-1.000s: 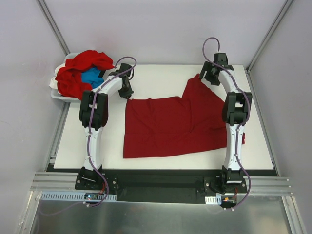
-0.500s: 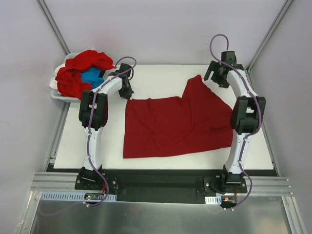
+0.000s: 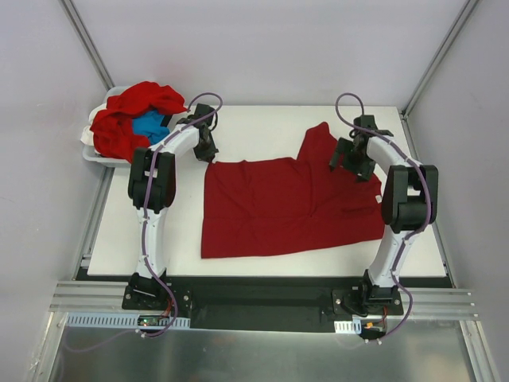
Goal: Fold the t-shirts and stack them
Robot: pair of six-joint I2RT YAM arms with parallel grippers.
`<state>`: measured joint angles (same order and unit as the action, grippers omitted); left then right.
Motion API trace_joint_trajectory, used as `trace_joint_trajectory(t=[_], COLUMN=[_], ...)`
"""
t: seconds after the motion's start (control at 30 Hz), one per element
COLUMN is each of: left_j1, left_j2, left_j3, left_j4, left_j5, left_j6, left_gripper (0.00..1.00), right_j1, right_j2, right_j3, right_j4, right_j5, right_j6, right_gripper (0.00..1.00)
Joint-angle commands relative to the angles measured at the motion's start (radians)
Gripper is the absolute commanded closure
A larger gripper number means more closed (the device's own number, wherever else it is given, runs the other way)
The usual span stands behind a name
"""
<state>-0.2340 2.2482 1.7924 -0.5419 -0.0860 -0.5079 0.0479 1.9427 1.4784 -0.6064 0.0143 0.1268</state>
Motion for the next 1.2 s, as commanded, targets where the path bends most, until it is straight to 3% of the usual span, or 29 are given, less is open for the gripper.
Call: trace_joint_trajectory(t=[0.0, 0.17, 0.43, 0.6, 0.73, 0.83, 0.87, 1.0, 1.17], left_j1=[0.001, 0.002, 0.001, 0.001, 0.001, 0.002, 0.001, 0.001, 0.001], left_j2=[-0.050, -0.061, -0.065, -0.073, -0.075, -0.072, -0.072, -0.067, -0.065], left_j3=[-0.028, -0.041, -0.057, -0.076, -0.080, -0.083, -0.084, -0.077, -0.059], left_j4=[-0.030, -0.027, -0.023, -0.021, -0.021, -0.020, -0.020, -0.021, -0.021], left_j5=[0.023, 0.023, 0.020, 0.019, 0.023, 0.026, 0.026, 0.025, 0.029], left_j6=[0.005, -0.001, 0.003, 0.009, 0.023, 0.034, 0.035, 0.042, 0.054], left_gripper=[1.00, 1.00, 1.00, 1.00, 1.00, 1.00, 1.00, 1.00, 1.00], right_j1=[0.006, 0.007, 0.012, 0.017, 0.010, 0.003, 0.000, -0.005, -0.025], right_j2=[0.028, -0.030, -0.162, -0.205, -0.177, -0.125, -0.070, 0.107, 0.280], right_j3=[0.019, -0.081, -0.374, -0.385, -0.172, 0.081, 0.226, 0.513, 0.680], right_j4=[-0.004, -0.007, -0.018, -0.033, -0.102, -0.134, -0.145, -0.147, -0.129], right_j5=[0.004, 0.019, 0.072, 0.081, 0.076, 0.029, 0.010, 0.012, 0.021], right_j6=[0.001, 0.011, 0.062, 0.044, -0.027, -0.087, -0.101, -0.148, -0.177], right_gripper=[0.02, 0.02, 0.02, 0.03, 0.03, 0.03, 0.03, 0.05, 0.09])
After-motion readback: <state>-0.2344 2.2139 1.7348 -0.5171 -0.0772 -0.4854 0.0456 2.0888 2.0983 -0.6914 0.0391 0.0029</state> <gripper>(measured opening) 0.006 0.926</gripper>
